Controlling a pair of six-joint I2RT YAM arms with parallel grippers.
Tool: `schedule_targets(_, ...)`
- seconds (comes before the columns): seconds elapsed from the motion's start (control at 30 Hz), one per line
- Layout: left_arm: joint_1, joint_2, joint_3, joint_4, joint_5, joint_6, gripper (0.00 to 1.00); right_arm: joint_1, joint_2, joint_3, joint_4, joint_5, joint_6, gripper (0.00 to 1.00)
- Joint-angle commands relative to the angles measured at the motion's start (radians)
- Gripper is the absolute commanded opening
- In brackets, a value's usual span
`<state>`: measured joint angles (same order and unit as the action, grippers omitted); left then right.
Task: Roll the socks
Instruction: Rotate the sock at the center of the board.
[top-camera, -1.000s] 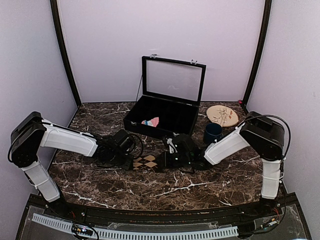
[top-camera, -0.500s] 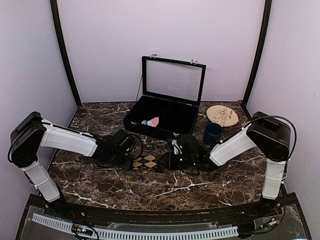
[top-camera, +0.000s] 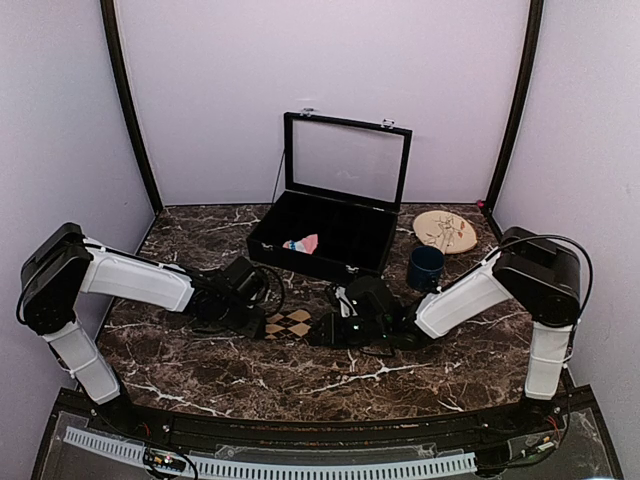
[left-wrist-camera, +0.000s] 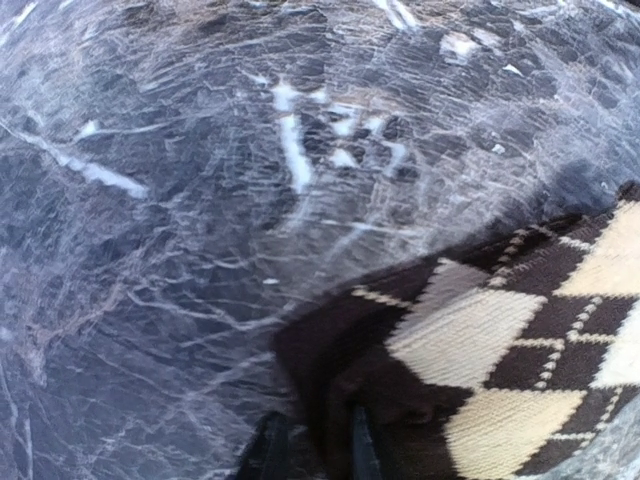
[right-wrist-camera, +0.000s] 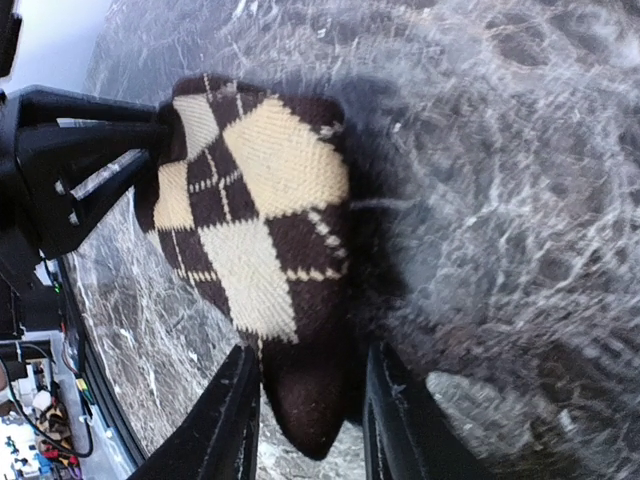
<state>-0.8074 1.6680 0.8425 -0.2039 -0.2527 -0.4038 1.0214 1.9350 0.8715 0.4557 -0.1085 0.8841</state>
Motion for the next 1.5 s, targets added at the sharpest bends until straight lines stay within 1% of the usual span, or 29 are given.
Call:
schedule_targets(0.0, 0.011, 0.008, -0.032, -0.094, -0.016, 0.001, 0.30, 0.035, -0.010, 0.029, -0.122, 0.040, -0.020, 0.32)
schedule_targets(0.03, 0.011, 0.002, -0.031, -0.096, -0.023, -0.002, 0.35, 0.040, -0.011, 0.032, -0.134, 0.049, -0.023, 0.31)
schedule_targets(0.1, 0.013, -0.013, -0.025, -0.099, -0.033, -0.003, 0.41, 0.048, -0.016, 0.036, -0.149, 0.061, -0.022, 0.28)
schedule_targets(0.2, 0.014, -0.025, -0.011, -0.100, -0.038, 0.002, 0.43, 0.060, -0.027, 0.030, -0.154, 0.079, -0.012, 0.25)
schedule_targets(0.27, 0.017, -0.020, -0.003, -0.098, -0.034, 0.006, 0.42, 0.068, -0.032, 0.027, -0.153, 0.084, -0.006, 0.24)
schedule_targets(0.33, 0.020, -0.009, 0.005, -0.092, -0.024, 0.009, 0.40, 0.078, -0.037, 0.029, -0.156, 0.090, -0.002, 0.21)
schedule_targets(0.4, 0.020, 0.003, 0.018, -0.088, -0.017, 0.015, 0.35, 0.087, -0.039, 0.036, -0.162, 0.093, 0.002, 0.20)
schedule_targets(0.5, 0.020, 0.024, 0.034, -0.079, -0.012, 0.025, 0.32, 0.096, -0.038, 0.041, -0.165, 0.086, 0.011, 0.21)
schedule_targets(0.53, 0.020, 0.032, 0.041, -0.077, -0.015, 0.029, 0.31, 0.098, -0.039, 0.043, -0.166, 0.079, 0.012, 0.22)
schedule_targets(0.6, 0.022, 0.049, 0.058, -0.079, -0.018, 0.045, 0.31, 0.102, -0.043, 0.055, -0.191, 0.068, 0.009, 0.28)
schedule_targets(0.63, 0.022, 0.057, 0.065, -0.081, -0.020, 0.052, 0.31, 0.106, -0.050, 0.059, -0.211, 0.068, 0.009, 0.28)
schedule_targets(0.67, 0.023, 0.063, 0.072, -0.081, -0.022, 0.058, 0.31, 0.109, -0.063, 0.058, -0.230, 0.072, 0.004, 0.31)
schedule_targets(0.73, 0.024, 0.064, 0.073, -0.073, -0.021, 0.068, 0.31, 0.112, -0.100, 0.044, -0.269, 0.072, 0.004, 0.31)
schedule_targets(0.77, 0.023, 0.062, 0.071, -0.063, -0.018, 0.073, 0.31, 0.112, -0.120, 0.035, -0.286, 0.128, -0.018, 0.40)
schedule_targets(0.83, 0.025, 0.059, 0.065, -0.045, -0.014, 0.080, 0.31, 0.112, -0.168, 0.023, -0.325, 0.180, -0.045, 0.49)
schedule_targets(0.9, 0.025, 0.060, 0.060, -0.034, -0.008, 0.089, 0.31, 0.111, -0.202, 0.027, -0.363, 0.225, -0.072, 0.51)
schedule_targets(1.03, 0.025, 0.068, 0.055, -0.002, -0.002, 0.124, 0.32, 0.095, -0.225, 0.072, -0.414, 0.289, -0.143, 0.52)
schedule_targets(1.1, 0.025, 0.076, 0.061, 0.003, -0.006, 0.140, 0.32, 0.073, -0.209, 0.103, -0.431, 0.299, -0.182, 0.50)
schedule_targets(1.17, 0.026, 0.083, 0.063, 0.022, -0.002, 0.164, 0.32, 0.042, -0.180, 0.130, -0.417, 0.288, -0.219, 0.44)
schedule_targets(1.3, 0.027, 0.096, 0.063, 0.074, 0.034, 0.223, 0.32, -0.016, -0.099, 0.213, -0.403, 0.240, -0.280, 0.25)
schedule_targets(1.33, 0.027, 0.100, 0.063, 0.093, 0.046, 0.240, 0.32, -0.025, -0.079, 0.238, -0.406, 0.234, -0.294, 0.22)
schedule_targets(1.47, 0.027, 0.128, 0.077, 0.151, 0.072, 0.300, 0.32, -0.055, -0.016, 0.321, -0.428, 0.213, -0.326, 0.19)
